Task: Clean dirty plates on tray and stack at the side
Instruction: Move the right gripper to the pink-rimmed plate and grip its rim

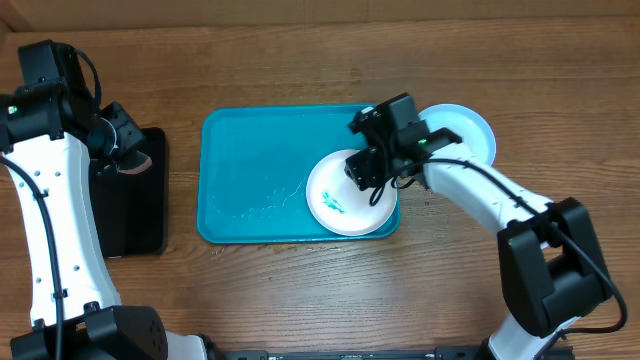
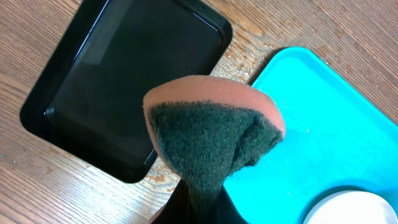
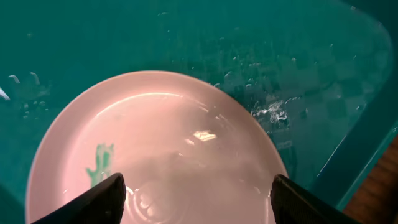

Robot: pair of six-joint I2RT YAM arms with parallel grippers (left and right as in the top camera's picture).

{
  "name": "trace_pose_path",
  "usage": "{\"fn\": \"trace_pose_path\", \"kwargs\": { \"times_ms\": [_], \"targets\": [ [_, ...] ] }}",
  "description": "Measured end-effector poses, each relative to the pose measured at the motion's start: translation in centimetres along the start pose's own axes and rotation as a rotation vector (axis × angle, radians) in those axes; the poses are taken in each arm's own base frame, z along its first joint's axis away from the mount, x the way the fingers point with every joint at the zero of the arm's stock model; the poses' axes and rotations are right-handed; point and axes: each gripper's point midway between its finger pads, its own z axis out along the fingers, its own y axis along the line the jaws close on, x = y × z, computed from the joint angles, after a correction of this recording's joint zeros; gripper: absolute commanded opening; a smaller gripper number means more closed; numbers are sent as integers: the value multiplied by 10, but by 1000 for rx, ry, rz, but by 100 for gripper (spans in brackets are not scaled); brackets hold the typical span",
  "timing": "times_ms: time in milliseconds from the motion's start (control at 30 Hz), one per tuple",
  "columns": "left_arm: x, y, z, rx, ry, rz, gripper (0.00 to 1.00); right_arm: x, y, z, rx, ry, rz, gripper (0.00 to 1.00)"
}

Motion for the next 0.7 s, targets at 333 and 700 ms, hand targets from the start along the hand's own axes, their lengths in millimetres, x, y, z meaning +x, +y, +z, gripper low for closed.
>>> {"fn": "trace_pose_path", "kwargs": {
  "times_ms": [333, 700],
  "targets": [
    [1, -2, 0, 10, 4, 0, 4, -3, -23, 3, 148, 2, -135, 87],
    [1, -4, 0, 22, 9, 0, 4, 19, -24, 40, 103, 78, -152, 57]
  ]
}}
